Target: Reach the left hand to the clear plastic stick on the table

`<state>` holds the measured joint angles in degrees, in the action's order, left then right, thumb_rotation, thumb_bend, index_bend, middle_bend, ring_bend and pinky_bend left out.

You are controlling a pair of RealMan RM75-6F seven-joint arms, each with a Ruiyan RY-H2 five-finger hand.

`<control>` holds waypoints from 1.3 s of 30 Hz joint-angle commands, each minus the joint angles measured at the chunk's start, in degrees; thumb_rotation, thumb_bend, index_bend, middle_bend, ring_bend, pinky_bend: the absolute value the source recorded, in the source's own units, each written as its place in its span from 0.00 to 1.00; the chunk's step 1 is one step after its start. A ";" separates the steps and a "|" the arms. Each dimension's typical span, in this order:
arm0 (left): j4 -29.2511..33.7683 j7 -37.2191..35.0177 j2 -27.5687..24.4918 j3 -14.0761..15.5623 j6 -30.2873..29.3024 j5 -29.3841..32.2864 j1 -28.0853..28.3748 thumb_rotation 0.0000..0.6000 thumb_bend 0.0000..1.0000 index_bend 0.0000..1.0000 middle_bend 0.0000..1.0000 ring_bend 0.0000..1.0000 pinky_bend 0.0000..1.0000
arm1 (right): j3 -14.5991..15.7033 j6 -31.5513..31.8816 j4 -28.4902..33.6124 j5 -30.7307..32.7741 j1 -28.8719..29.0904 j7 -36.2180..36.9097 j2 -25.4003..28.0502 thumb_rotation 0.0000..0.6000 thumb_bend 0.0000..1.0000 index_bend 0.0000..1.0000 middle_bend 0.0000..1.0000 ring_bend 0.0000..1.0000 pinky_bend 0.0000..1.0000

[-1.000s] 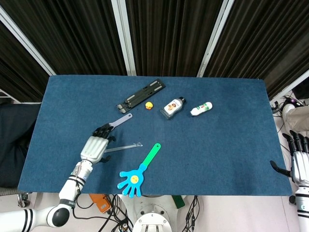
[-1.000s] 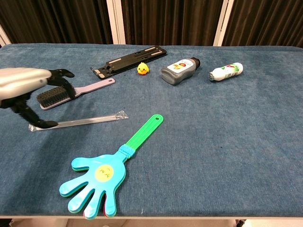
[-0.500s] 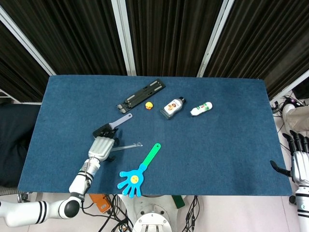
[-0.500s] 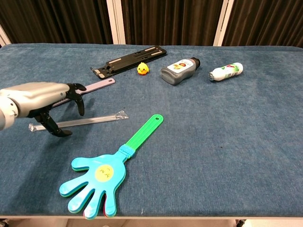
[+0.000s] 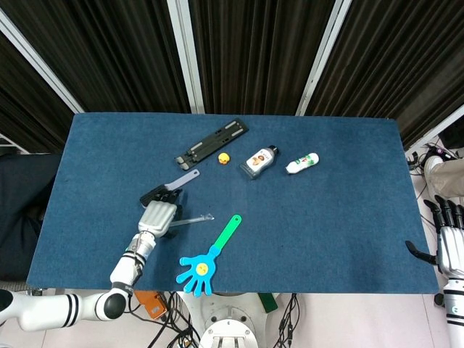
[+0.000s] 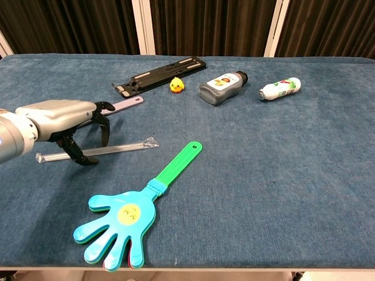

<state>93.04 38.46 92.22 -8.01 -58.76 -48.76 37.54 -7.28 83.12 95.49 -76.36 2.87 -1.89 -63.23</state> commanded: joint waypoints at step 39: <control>23.06 2.65 -22.65 -2.72 -7.26 0.50 3.41 1.00 0.48 0.60 0.09 0.00 0.04 | 0.22 0.05 0.36 -0.28 -0.03 0.04 0.11 1.00 0.29 0.20 0.11 0.09 0.05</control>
<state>113.99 41.95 71.88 -9.75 -65.80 -47.85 40.77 -7.06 83.17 95.86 -76.63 2.84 -1.85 -63.12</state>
